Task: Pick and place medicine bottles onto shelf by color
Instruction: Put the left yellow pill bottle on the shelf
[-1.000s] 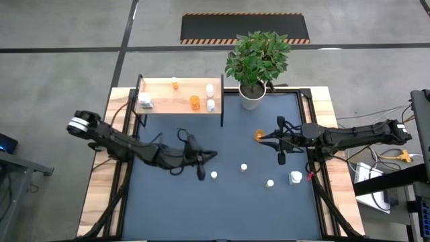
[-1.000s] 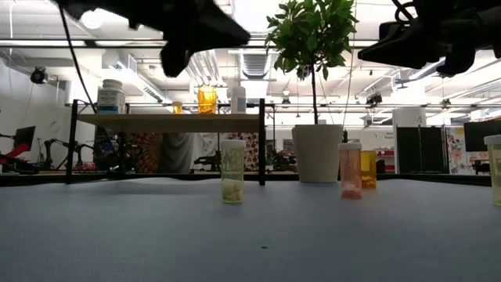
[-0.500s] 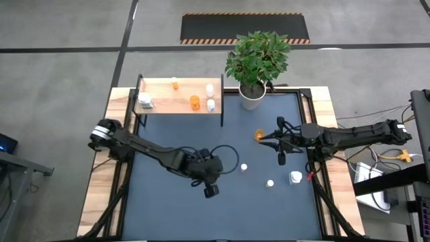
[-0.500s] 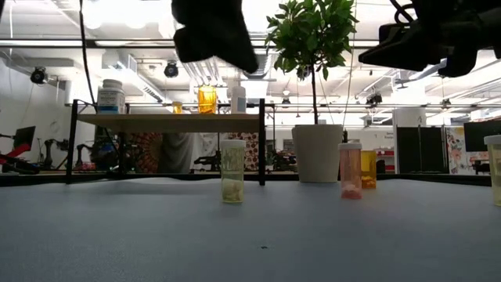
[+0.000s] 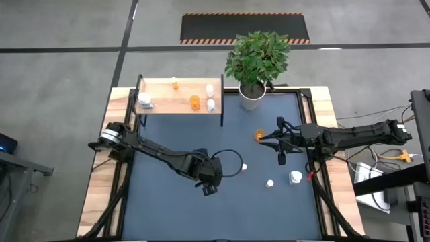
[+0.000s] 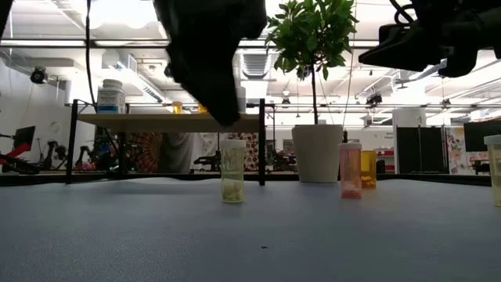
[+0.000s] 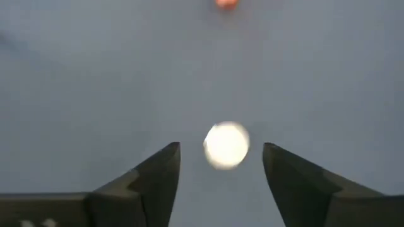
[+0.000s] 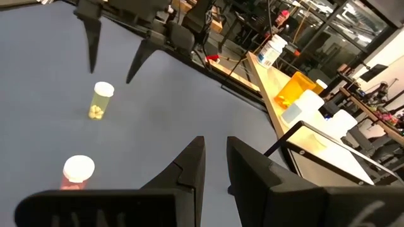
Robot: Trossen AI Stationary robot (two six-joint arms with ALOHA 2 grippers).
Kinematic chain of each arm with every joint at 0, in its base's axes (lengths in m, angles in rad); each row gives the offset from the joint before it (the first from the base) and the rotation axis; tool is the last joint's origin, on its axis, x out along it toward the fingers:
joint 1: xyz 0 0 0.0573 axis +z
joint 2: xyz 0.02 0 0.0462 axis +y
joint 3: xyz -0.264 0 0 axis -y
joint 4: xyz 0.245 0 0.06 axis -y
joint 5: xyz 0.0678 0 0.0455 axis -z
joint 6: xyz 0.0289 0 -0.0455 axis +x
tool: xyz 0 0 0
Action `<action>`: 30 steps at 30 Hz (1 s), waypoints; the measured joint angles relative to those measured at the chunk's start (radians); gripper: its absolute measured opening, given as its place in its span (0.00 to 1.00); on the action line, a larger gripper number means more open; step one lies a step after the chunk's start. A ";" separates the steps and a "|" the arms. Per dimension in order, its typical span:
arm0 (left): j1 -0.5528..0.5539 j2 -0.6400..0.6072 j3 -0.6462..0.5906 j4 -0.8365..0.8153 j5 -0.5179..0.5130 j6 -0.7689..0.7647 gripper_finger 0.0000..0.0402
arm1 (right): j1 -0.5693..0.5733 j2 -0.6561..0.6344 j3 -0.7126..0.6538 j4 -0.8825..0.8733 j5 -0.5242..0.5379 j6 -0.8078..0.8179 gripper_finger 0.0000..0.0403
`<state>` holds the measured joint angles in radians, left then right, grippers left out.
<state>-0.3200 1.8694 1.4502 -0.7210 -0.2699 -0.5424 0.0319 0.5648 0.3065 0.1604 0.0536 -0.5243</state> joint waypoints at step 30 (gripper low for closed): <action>0.004 0.028 -0.070 0.104 0.032 0.025 0.28 | 0.000 0.000 0.000 -0.007 0.000 0.000 0.14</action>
<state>-0.3157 1.8973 1.3800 -0.6174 -0.2382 -0.5175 0.0319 0.5644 0.3065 0.1531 0.0536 -0.5240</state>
